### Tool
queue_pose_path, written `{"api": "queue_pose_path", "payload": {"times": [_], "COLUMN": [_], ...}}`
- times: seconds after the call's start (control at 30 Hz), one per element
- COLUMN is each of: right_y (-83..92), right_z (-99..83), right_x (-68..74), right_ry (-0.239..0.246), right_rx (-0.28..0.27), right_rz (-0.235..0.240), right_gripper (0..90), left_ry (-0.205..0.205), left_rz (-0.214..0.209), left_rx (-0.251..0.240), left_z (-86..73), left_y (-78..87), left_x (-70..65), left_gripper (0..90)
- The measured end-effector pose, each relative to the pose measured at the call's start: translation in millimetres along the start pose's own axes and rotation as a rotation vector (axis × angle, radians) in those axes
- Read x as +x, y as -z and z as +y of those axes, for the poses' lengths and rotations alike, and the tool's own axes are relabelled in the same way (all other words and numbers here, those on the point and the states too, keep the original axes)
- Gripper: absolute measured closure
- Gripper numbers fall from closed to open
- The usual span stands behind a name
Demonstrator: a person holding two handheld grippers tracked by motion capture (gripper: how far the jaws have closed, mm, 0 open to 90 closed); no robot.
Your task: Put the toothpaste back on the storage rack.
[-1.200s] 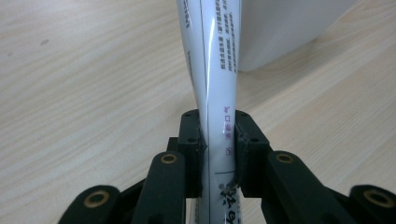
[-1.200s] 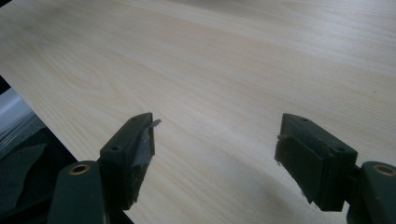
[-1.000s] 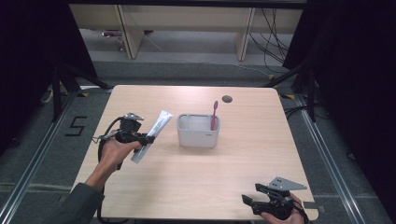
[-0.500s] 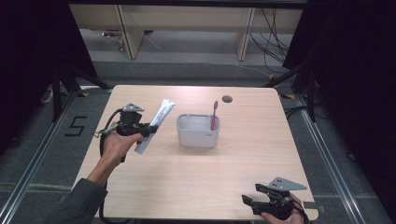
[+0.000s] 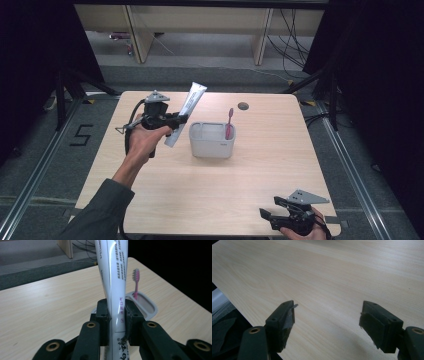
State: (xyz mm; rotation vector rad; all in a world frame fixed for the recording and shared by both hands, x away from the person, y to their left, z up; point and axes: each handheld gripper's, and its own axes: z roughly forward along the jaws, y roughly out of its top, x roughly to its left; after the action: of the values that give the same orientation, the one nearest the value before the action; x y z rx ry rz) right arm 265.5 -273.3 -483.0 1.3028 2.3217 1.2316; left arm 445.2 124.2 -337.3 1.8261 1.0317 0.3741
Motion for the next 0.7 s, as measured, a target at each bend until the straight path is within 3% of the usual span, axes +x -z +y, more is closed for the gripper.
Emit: {"api": "queue_pose_path", "payload": {"times": [0.3, 0.33, 0.4, 0.43, 0.5, 0.67, 0.7], "right_y": [0.4, 0.9, 0.0, 2.0, 2.7, 3.5, 2.2], "right_z": [0.0, -0.5, -0.6, -0.2, -0.3, -0.9, -1.2], "right_x": [-0.3, 2.6, 1.9, 1.4, 0.1, -0.8, -0.3], "right_ry": [0.002, -0.041, -0.035, -0.021, -0.003, 0.004, -0.009], "right_rx": [0.0, 0.014, -0.006, 0.003, 0.001, -0.003, -0.01], "right_rz": [0.004, 0.015, 0.023, -0.003, -0.01, -0.008, 0.011], "right_gripper": [28.0, 28.0, 28.0, 28.0, 28.0, 28.0, 28.0], "left_ry": [-0.004, -0.003, -0.01, -0.009, -0.01, -0.005, -0.009], "left_rz": [-0.023, -0.028, -0.017, -0.021, -0.019, -0.027, -0.024], "left_rx": [-0.048, -0.049, -0.053, -0.057, -0.059, -0.076, -0.074], "left_z": [17.7, 20.1, 23.8, 26.0, 29.0, 34.0, 34.3], "left_y": [-26.8, -30.8, -35.4, -39.4, -44.2, -58.8, -60.8], "left_x": [-17.7, -19.1, -22.1, -23.5, -25.8, -30.1, -30.6], "left_gripper": [75.9, 76.0, 76.0, 76.0, 76.0, 75.9, 76.0]}}
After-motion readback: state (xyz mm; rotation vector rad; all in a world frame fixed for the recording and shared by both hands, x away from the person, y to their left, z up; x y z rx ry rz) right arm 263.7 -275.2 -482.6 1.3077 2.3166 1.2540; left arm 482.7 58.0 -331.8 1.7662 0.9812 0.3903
